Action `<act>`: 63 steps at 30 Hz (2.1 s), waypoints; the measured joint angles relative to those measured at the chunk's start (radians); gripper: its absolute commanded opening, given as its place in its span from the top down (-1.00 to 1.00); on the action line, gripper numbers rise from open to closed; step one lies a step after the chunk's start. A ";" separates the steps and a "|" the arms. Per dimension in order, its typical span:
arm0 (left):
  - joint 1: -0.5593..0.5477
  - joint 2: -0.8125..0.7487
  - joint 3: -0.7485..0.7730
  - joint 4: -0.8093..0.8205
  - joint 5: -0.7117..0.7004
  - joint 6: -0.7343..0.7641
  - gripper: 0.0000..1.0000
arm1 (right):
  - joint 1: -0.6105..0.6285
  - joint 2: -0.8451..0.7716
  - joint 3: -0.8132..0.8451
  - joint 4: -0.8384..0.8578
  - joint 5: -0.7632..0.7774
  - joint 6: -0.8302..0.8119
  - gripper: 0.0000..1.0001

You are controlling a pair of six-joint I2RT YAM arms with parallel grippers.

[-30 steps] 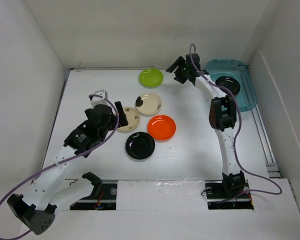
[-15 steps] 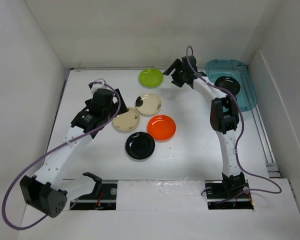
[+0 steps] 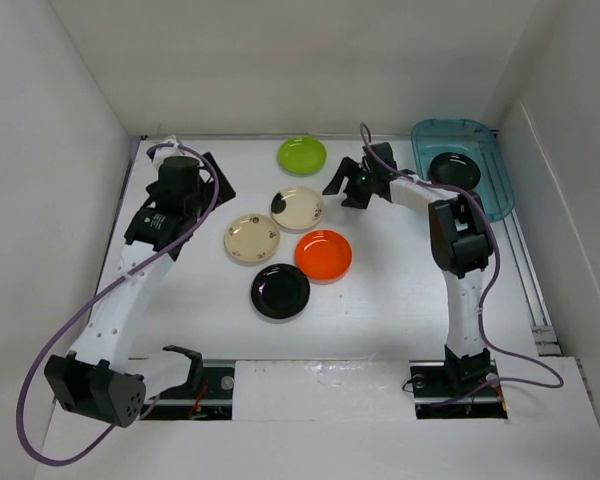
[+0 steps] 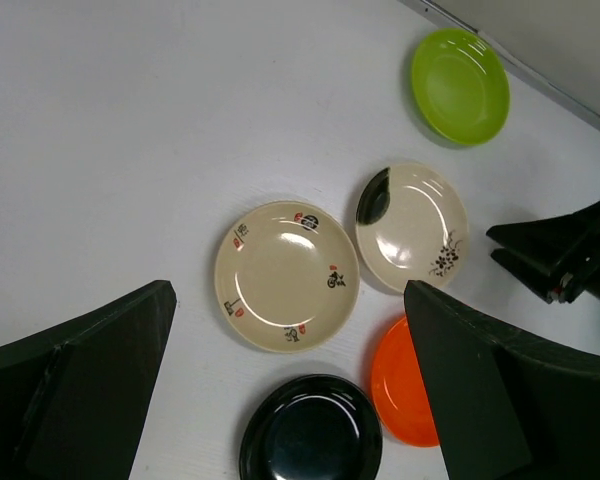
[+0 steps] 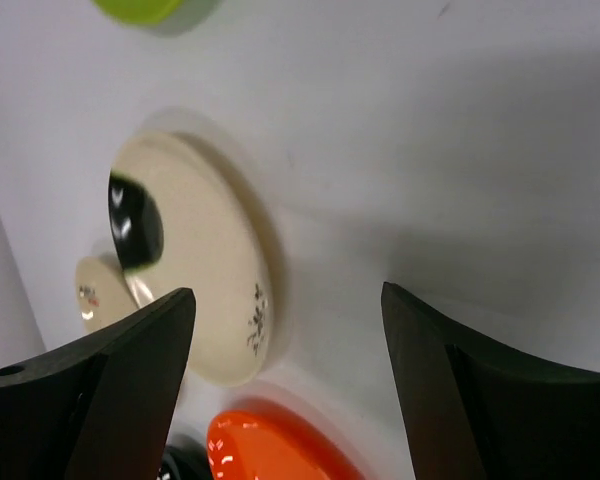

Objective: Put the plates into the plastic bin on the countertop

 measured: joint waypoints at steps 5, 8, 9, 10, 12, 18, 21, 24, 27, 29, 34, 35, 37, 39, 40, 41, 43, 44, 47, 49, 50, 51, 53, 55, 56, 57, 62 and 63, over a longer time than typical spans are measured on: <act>0.014 -0.035 -0.030 0.034 0.026 0.012 -0.99 | 0.036 -0.019 -0.052 0.021 -0.091 -0.055 -0.45; 0.013 -0.061 -0.067 0.039 0.034 0.015 -0.99 | 0.049 0.002 -0.044 0.029 -0.134 -0.067 -0.23; 0.013 -0.064 -0.074 0.038 0.037 0.015 -0.99 | 0.051 0.016 -0.031 0.029 -0.146 -0.071 -0.14; 0.013 -0.067 -0.080 0.041 0.037 0.017 -0.99 | 0.053 0.029 -0.017 0.029 -0.153 -0.072 -0.02; 0.013 -0.069 -0.087 0.042 0.045 0.021 -0.99 | 0.052 0.051 0.002 0.030 -0.161 -0.072 0.35; 0.013 -0.080 -0.098 0.050 0.060 0.024 -0.99 | 0.043 0.072 0.010 0.021 -0.140 -0.039 1.00; 0.013 -0.080 -0.098 0.051 0.068 0.026 -0.99 | 0.037 0.062 0.000 0.027 -0.114 -0.004 1.00; 0.013 -0.081 -0.098 0.053 0.072 0.027 -0.99 | 0.029 -0.017 -0.089 0.045 -0.048 0.047 1.00; 0.013 -0.081 -0.102 0.058 0.077 0.027 -0.99 | 0.001 -0.166 -0.185 0.037 0.018 0.095 1.00; 0.013 -0.081 -0.106 0.058 0.082 0.027 -0.99 | -0.031 -0.284 -0.225 0.037 0.067 0.117 1.00; 0.013 -0.083 -0.113 0.063 0.101 0.032 -0.99 | -0.198 -0.593 -0.328 0.103 0.179 0.170 1.00; 0.013 -0.084 -0.113 0.064 0.107 0.034 -0.99 | -0.246 -0.631 -0.349 0.117 0.189 0.182 1.00; 0.013 -0.090 -0.116 0.070 0.116 0.035 -0.99 | -0.348 -0.676 -0.397 0.143 0.204 0.201 1.00; 0.013 -0.098 -0.117 0.076 0.130 0.038 -0.99 | -0.444 -0.678 -0.447 0.159 0.222 0.223 1.00; 0.013 -0.102 -0.120 0.083 0.137 0.039 -0.99 | -0.489 -0.669 -0.473 0.161 0.226 0.236 1.00; 0.013 -0.107 -0.124 0.087 0.142 0.041 -0.99 | -0.526 -0.654 -0.494 0.160 0.229 0.249 1.00; 0.013 -0.116 -0.129 0.087 0.154 0.044 -0.99 | -0.582 -0.614 -0.520 0.163 0.235 0.279 1.00; 0.013 -0.122 -0.130 0.087 0.159 0.046 -0.99 | -0.601 -0.588 -0.524 0.165 0.236 0.292 1.00; 0.013 -0.141 -0.139 0.096 0.166 0.050 -0.99 | -0.630 -0.502 -0.505 0.172 0.235 0.318 1.00; 0.013 -0.156 -0.147 0.101 0.172 0.051 -0.99 | -0.631 -0.444 -0.469 0.174 0.232 0.325 1.00; 0.013 -0.161 -0.148 0.101 0.175 0.052 -0.99 | -0.631 -0.417 -0.446 0.175 0.232 0.328 1.00; 0.013 -0.165 -0.148 0.102 0.177 0.054 -0.99 | -0.631 -0.393 -0.423 0.175 0.233 0.331 1.00; 0.013 -0.168 -0.148 0.103 0.183 0.057 -0.99 | -0.631 -0.354 -0.377 0.177 0.233 0.336 0.95; 0.013 -0.169 -0.148 0.103 0.190 0.060 -0.99 | -0.631 -0.322 -0.336 0.175 0.234 0.339 0.81; 0.013 -0.169 -0.148 0.103 0.193 0.061 -0.99 | -0.632 -0.305 -0.314 0.177 0.236 0.340 0.81; 0.013 -0.169 -0.148 0.104 0.195 0.061 -0.99 | -0.634 -0.288 -0.296 0.179 0.239 0.341 0.81; 0.013 -0.170 -0.150 0.109 0.204 0.064 -0.99 | -0.642 -0.237 -0.262 0.169 0.255 0.345 0.29; 0.013 -0.171 -0.150 0.109 0.204 0.064 -0.99 | -0.642 -0.233 -0.260 0.167 0.257 0.348 0.02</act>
